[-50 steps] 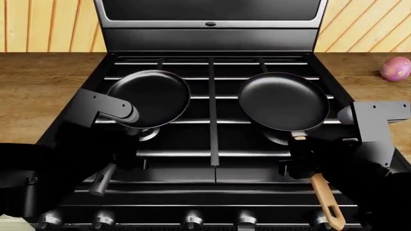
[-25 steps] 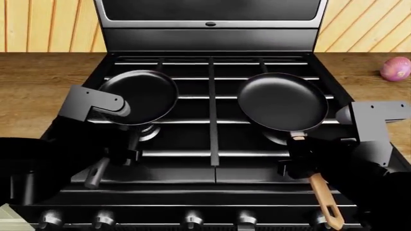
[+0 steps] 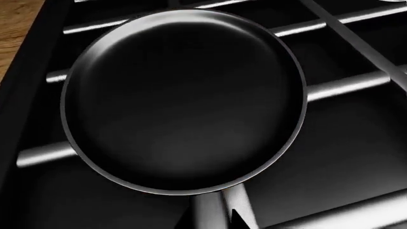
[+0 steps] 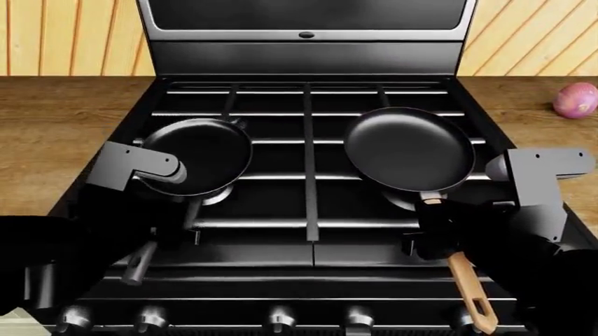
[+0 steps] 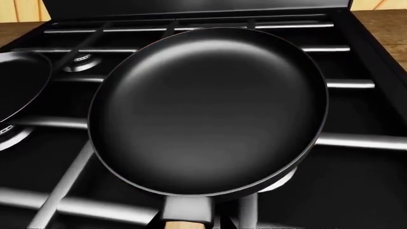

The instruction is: Place both pans onto different burners. Then place the onion and the steak on different pans.

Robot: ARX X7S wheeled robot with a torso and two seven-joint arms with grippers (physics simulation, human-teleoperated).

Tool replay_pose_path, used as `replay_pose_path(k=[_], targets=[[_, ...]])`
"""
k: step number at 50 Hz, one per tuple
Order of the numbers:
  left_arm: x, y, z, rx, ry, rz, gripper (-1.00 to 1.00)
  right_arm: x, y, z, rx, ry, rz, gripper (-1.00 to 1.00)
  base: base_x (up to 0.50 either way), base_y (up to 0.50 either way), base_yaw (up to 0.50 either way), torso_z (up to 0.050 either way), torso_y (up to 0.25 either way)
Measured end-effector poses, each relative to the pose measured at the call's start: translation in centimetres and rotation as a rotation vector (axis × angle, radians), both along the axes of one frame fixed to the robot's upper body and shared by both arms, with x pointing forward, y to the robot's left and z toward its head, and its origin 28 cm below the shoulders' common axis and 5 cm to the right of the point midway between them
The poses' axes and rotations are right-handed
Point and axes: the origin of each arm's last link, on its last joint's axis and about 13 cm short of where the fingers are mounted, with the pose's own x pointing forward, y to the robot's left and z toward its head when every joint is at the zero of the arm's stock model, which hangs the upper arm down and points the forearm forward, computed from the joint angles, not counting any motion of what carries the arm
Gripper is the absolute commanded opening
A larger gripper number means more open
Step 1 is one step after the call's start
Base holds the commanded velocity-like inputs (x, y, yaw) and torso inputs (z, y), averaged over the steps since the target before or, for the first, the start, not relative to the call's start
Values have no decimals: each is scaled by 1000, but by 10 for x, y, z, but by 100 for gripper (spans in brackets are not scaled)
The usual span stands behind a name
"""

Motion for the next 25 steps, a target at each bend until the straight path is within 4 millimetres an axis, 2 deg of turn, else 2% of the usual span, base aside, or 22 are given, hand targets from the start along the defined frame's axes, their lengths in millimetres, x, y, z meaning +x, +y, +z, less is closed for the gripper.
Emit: replay_pose_path(k=[25], targets=[[1, -1, -7, 5, 0, 0, -100, 1, -1, -4, 5, 8, -5, -100, 0, 0, 0, 1, 3]])
